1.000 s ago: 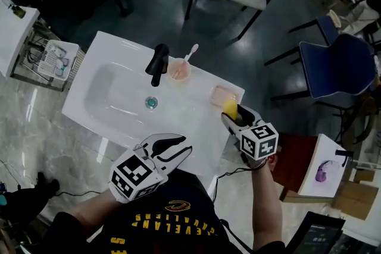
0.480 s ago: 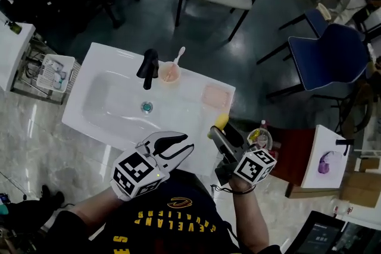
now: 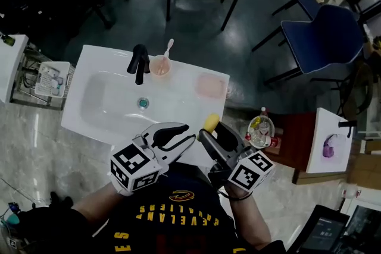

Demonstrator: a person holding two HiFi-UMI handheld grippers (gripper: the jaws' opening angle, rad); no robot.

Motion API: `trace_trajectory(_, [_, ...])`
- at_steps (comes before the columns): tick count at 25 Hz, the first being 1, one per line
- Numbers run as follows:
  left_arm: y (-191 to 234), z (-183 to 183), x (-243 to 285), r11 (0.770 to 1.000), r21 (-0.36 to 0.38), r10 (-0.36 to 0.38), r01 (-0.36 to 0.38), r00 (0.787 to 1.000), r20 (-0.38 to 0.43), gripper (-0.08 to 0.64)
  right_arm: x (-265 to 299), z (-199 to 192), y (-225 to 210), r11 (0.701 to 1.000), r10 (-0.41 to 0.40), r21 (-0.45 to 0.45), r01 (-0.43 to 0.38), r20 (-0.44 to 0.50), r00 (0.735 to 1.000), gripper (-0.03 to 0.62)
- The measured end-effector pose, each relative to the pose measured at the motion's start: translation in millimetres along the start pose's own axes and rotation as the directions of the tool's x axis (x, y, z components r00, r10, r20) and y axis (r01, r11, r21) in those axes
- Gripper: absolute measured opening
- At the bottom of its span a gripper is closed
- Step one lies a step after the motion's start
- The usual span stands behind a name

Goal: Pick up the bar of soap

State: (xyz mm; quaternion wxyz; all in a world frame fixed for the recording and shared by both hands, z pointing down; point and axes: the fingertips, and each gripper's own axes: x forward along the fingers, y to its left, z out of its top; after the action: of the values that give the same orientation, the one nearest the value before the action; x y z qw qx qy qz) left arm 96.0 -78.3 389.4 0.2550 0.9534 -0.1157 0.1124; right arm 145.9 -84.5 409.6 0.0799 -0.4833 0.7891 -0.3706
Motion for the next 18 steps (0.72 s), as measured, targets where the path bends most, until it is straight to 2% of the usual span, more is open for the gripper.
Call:
trace_trajectory(6, [2.9,5.6,-3.7,0.999,-0.051,0.013,-0.011,0.999,0.034,0.115,-7.3,5.4,3.8,1.000,-0.007,-0.004,0.007,0.030,1.000,0.267])
trace_trajectory(18, [6.4,4.7,-10.0,0.995,-0.104,0.019,-0.014,0.999,0.041,0.115,-4.4,1.2,32.3,0.997,0.071,0.010,-0.072,0.049,0.996,0.267])
